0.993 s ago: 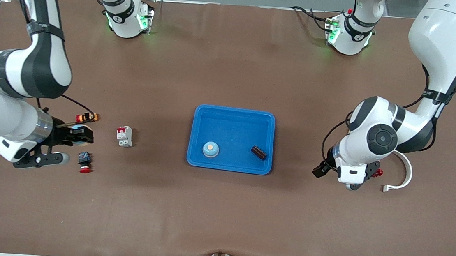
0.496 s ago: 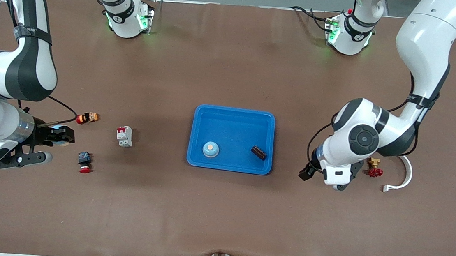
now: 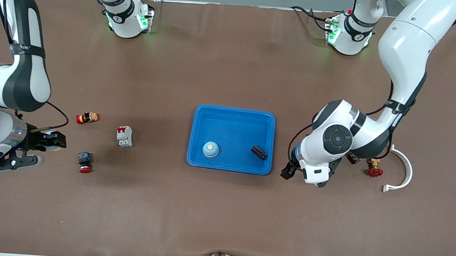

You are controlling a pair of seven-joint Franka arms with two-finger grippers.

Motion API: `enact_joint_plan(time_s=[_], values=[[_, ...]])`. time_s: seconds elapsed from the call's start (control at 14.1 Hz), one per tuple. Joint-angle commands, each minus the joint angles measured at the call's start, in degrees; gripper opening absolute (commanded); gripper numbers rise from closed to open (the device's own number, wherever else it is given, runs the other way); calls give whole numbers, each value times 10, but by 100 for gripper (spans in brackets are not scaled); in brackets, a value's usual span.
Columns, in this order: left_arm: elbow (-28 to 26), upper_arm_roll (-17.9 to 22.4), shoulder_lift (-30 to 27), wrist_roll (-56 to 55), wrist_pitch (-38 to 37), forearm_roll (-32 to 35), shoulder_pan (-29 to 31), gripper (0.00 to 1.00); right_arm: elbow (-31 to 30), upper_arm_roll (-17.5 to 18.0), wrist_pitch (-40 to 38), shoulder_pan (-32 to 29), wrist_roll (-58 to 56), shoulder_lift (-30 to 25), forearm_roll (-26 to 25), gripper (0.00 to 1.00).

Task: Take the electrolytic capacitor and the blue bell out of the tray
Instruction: 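Move the left gripper back over the second capacitor in the tray, then grasp the second black capacitor with the left gripper and lift it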

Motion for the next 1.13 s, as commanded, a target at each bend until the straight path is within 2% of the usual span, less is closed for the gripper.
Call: enact_joint_plan(time_s=[0.0,0.21,0.57,1.06], values=[[37,5,18,-22,-10,-9,-19,100,-17,7,10,-5,-4,-11,-5,53],[48,7,36,-48,-7,-7,-36,100,-20,7,10,-5,-4,-11,-4,53],[55,48,50,-98,26,-8,-92,100,-20,7,10,-3,-4,-11,-4,53],[54,49,60,-134,38,-7,-122,100,-23,7,15,-5,-4,-11,-4,53]])
